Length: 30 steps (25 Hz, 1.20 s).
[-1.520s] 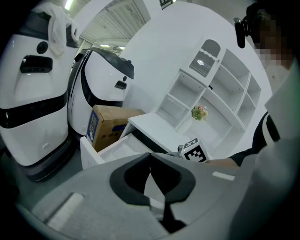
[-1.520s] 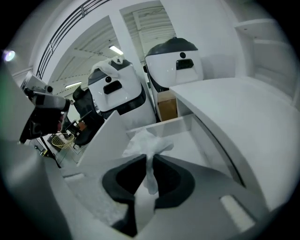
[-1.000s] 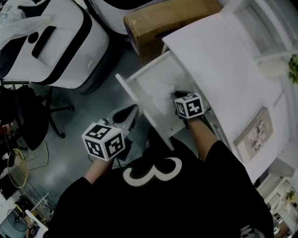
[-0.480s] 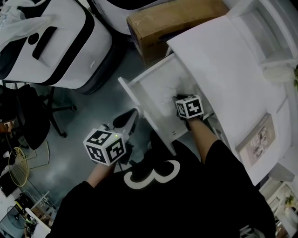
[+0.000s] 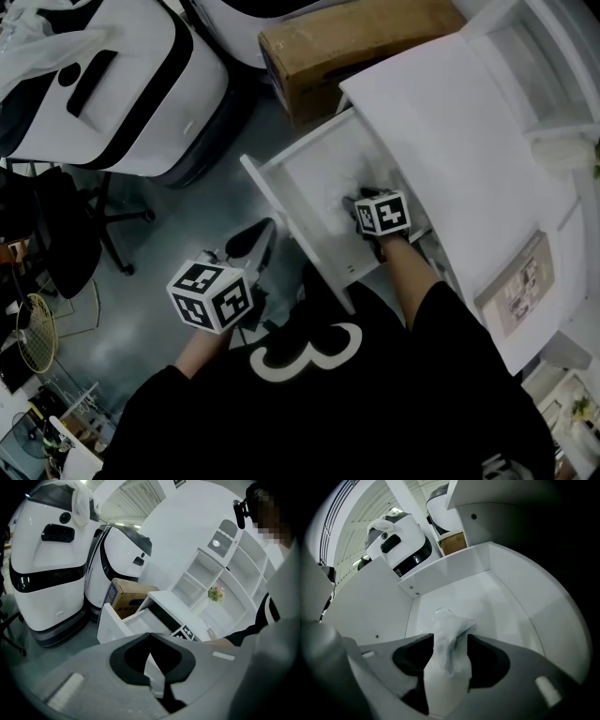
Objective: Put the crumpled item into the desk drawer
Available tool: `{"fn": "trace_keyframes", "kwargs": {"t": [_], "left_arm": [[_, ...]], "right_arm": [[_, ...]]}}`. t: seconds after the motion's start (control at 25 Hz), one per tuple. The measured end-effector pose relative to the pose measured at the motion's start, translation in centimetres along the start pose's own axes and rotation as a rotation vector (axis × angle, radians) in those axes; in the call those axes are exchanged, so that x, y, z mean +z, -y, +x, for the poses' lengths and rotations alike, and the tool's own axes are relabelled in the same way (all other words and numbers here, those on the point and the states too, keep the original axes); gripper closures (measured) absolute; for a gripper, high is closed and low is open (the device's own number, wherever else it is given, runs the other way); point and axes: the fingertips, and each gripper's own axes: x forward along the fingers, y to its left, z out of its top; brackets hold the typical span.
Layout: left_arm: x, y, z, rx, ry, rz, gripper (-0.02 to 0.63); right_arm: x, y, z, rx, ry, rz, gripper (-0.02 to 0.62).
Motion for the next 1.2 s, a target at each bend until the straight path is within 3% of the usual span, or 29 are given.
{"fn": "trace_keyframes", "kwargs": {"t": [0.4,0.64,0.96,1.2], "left_arm": [[0.9,2.2,-1.4,-0.034,0.04,0.031,0.597],[2.1,5.0,-3.1,-0.074,0.083,0.076,0.597],[2.3,10.2,-5.9,-0.163,0.109,0.172,0.597],[2.8,14.4,-8.6,-0.235,0.151,0.253,0.597]], "right_arm": [[1.2,-1.9,-4.8,0.026,0.112,0.028,0.344],[3.1,-5.3,-12.4,0.067,0.292,-0.025,0.357],[5.3,-11.5,-26.0,0.135,0.609,-0.088,0.487],[2.8,-15.3,-32.9,0.149,0.714,-0.158,0.592]]}}
